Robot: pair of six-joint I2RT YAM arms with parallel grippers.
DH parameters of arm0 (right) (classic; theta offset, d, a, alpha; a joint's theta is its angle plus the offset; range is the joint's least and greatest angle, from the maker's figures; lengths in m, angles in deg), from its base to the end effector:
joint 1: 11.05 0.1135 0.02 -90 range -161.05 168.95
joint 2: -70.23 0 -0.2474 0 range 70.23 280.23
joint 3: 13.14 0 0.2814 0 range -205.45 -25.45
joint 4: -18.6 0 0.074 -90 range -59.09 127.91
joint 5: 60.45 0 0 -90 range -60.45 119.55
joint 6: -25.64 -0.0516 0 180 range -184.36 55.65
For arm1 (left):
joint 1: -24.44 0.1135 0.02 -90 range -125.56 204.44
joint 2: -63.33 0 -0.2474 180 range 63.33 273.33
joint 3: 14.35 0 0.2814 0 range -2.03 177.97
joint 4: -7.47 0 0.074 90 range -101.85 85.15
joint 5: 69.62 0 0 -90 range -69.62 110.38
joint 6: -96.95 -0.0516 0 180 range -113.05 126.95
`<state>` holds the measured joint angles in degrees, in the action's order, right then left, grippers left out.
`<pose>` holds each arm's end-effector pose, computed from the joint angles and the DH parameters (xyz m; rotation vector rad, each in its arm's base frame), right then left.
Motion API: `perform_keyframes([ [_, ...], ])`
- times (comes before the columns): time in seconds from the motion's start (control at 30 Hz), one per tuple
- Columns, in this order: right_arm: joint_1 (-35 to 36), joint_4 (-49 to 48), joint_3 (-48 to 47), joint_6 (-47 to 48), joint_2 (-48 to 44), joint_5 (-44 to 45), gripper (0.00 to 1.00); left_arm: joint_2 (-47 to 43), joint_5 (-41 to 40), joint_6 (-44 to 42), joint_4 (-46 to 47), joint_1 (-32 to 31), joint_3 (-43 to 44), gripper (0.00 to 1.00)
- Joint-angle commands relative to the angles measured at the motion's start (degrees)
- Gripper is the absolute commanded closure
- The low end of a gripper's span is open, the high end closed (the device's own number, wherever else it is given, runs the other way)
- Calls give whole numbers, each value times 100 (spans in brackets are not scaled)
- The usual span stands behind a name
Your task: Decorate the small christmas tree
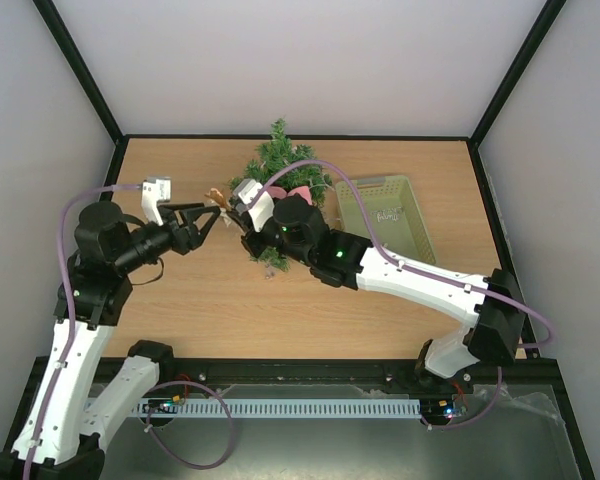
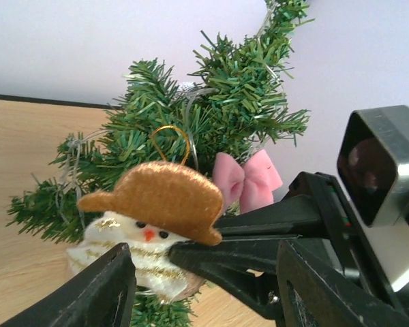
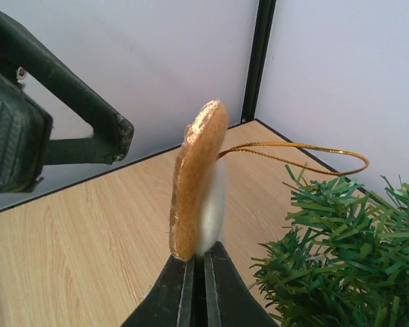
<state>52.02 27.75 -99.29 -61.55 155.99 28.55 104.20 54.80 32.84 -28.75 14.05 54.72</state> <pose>0.1836 0.3635 0.3430 -0.9842 1.4943 0.7839 0.1879 -0.0641 0.3921 0.2274 1.7712 -0.9741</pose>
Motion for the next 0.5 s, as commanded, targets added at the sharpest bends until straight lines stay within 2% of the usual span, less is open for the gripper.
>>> perform_keyframes([
  [0.0, 56, -190, -218, -203, 54, 136, 98, 58, 269, 403, 684, -7, -195, 41],
  [0.47, 83, -141, -445, -530, 337, 407, 98, 502, -328, 532, 909, -23, -286, 45],
])
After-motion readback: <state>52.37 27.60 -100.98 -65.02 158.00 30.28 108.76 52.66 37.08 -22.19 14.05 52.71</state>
